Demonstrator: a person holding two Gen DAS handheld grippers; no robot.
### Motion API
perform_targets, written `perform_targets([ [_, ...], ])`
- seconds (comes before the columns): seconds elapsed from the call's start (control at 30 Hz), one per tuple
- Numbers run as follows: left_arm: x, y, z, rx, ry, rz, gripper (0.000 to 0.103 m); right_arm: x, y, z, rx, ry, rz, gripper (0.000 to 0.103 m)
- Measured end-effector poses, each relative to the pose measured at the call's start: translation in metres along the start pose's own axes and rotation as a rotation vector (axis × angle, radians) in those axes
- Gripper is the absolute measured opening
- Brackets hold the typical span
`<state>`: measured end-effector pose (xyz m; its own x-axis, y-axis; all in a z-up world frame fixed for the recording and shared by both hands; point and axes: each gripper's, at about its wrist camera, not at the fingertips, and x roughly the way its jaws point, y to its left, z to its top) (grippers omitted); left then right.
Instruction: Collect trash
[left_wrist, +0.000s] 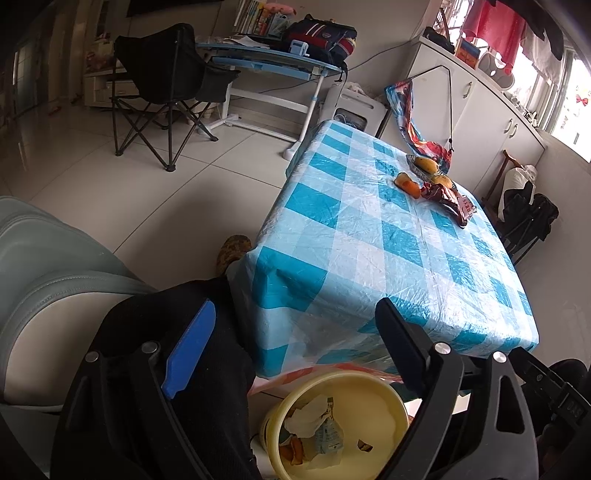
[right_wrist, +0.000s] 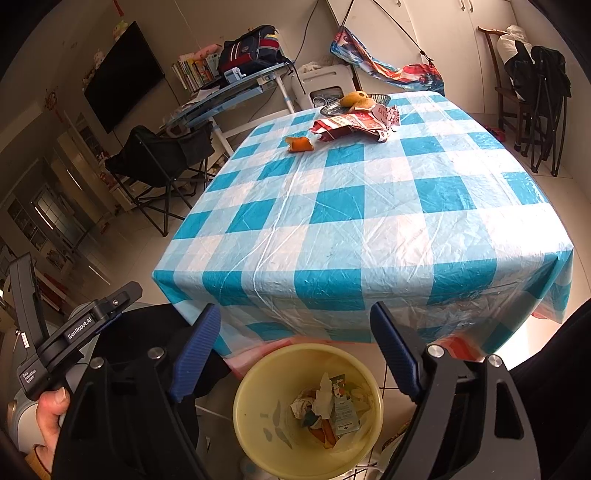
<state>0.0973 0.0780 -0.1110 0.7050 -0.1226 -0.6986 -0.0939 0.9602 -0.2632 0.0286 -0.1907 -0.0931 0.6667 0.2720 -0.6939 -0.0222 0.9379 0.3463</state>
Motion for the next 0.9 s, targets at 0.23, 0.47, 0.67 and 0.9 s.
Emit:
perform_targets([
  [0.23, -0.0003, 0.0015, 0.0002, 0.000, -0.008, 0.005, 0.085, 0.0000, 0.0002, -0.0004, -0.001, 0.001, -0.001, 0.080],
  [0.47, -0.0001, 0.0016, 0.0003, 0.000, -0.006, 0.005, 0.086, -0.0004, 0.0004, -0.0007, -0.001, 0.000, -0.001, 0.080],
  [0.67, -0.0002, 0.0016, 0.0004, 0.000, -0.007, 0.005, 0.086, 0.0004, 0.0014, -0.0012, -0.002, 0.003, -0.002, 0.080],
  [0.9, 0.0006, 0.0017, 0.0004, 0.000, -0.005, 0.007, 0.086, 0.0004, 0.0019, -0.0017, -0.002, 0.002, -0.003, 0.080],
])
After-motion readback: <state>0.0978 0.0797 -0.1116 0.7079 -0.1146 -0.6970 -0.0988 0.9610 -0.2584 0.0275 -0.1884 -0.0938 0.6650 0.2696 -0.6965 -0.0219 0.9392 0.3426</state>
